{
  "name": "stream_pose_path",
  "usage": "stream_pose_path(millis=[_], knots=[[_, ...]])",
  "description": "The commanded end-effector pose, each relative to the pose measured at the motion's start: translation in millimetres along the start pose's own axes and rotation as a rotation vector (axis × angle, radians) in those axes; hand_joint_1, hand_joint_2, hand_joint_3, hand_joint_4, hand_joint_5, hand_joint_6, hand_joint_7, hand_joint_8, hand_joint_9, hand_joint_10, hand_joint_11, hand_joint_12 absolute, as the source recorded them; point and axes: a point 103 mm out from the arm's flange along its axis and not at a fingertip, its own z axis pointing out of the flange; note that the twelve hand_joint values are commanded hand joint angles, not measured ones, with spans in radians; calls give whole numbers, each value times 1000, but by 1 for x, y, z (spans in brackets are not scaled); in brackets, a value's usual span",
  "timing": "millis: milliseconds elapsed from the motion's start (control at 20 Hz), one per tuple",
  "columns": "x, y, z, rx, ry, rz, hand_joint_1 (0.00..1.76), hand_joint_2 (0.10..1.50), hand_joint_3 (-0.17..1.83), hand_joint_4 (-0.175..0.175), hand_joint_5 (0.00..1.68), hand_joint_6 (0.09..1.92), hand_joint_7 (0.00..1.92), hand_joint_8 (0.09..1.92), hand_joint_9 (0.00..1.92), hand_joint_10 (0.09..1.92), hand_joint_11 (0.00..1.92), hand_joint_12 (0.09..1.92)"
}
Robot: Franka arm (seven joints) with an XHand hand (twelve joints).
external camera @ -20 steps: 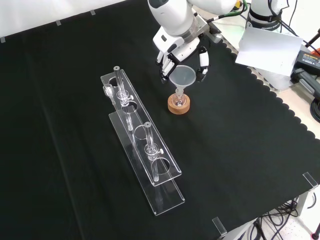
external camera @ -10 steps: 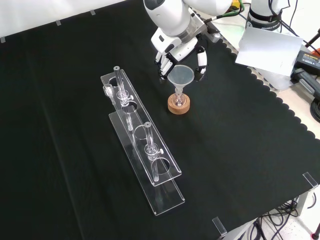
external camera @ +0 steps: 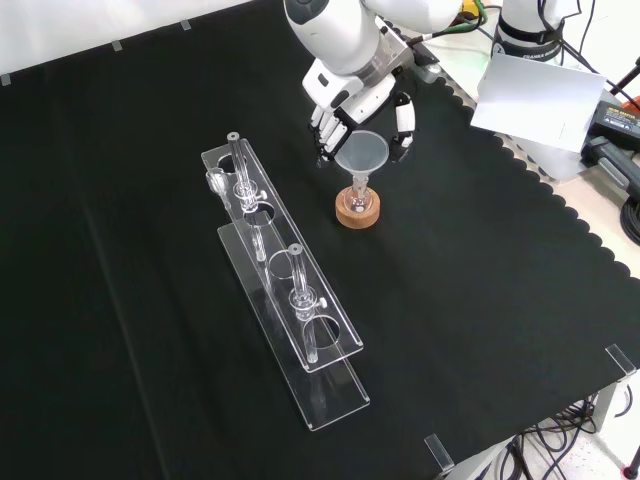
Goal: Place the funnel on the round-bottom flask.
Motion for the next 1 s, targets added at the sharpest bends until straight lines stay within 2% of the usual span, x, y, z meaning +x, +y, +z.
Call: stream_pose_path(millis=[50, 350, 500, 750, 950, 1000], knots=[[0, -1, 1, 18, -22, -14, 643, 593, 558, -51, 332, 149, 230, 733, 541, 658, 413, 1334], [-3, -2, 0, 15, -21, -20, 622, 582, 519, -44, 236, 87, 40, 679, 415, 685, 340, 1367], [-5, -4, 1, 8, -15, -18, 600, 580, 486, -39, 169, 87, 4, 569, 337, 711, 294, 1387], [-8, -14, -2, -84, 23, -50, 510, 587, 341, -25, 69, 87, 0, 282, 150, 790, 191, 1439], [-14, -22, -9, -143, 56, -65, 466, 599, 265, -22, 53, 87, 0, 207, 101, 814, 152, 1462], [-17, -26, -11, -173, 66, -65, 462, 600, 255, -22, 51, 87, 0, 202, 96, 816, 148, 1465]])
